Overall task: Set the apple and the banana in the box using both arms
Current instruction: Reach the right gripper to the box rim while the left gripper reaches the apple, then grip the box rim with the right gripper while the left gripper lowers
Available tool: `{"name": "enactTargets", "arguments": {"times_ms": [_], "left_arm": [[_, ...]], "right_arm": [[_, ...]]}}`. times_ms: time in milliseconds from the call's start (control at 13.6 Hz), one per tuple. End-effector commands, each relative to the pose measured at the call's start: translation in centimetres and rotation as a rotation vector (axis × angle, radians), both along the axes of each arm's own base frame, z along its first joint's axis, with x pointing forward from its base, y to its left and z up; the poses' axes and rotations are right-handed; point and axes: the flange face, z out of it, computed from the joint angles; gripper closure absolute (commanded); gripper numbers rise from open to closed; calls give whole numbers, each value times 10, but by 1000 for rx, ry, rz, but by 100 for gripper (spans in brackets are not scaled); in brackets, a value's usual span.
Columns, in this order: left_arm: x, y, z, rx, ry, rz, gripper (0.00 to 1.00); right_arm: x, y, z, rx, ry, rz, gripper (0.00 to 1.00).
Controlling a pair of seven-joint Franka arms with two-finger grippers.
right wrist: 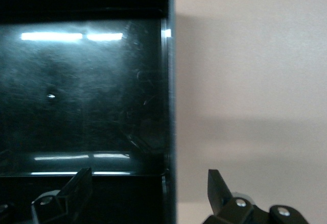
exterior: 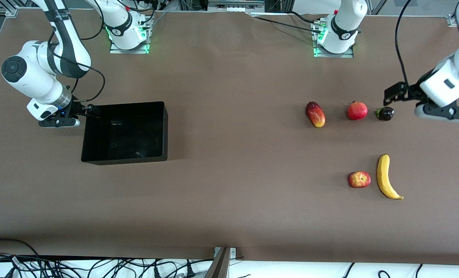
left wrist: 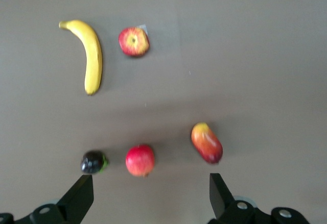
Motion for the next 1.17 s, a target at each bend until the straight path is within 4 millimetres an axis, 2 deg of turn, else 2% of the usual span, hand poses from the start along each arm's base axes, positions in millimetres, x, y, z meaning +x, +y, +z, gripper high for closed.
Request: {"name": "enactTargets", "arguments": {"times_ms": [0,73,147,220,293,366,440,513,586,953,1026,1099], "left_arm": [[32,-3,-44,-24,-13,32,0],[43,-2,-62,-23,-25,37,0],[52,-2,-76,-21,-43,38,0],[62,0,-93,-19,-62,43,0],[72,1,-110,-17,-88,49,0],[81,1,-128,-16,-107,51,0],[91,0,-152,-12,-130,55,0],[99,0,-171,-9,-163,75,0],[101,1,-187,-6,-191,75,0],[112,13,-266,7,-266,79,0],[109,15,-274,11,-269,71,0],[108,26,-280,38,-274,54,0]], "right_arm": [[-2,-31,-22,-19,-18,40,0],[-3,-34,-36,-24,-7,38,0],[-1,-35,-41,-29,-17,45,0],[0,-35,-39,-34,-30,80,12],[0,-35,-39,-35,-29,117,41],[0,-34,-41,-35,-27,126,62],[-1,-34,-45,-34,-18,122,74],[-1,-34,-45,-33,-19,121,91],[-1,-33,-46,-31,-14,118,100],[7,-22,-34,-13,-29,101,100],[13,-8,-25,24,-22,65,100],[26,15,-9,77,-7,42,100]]}}
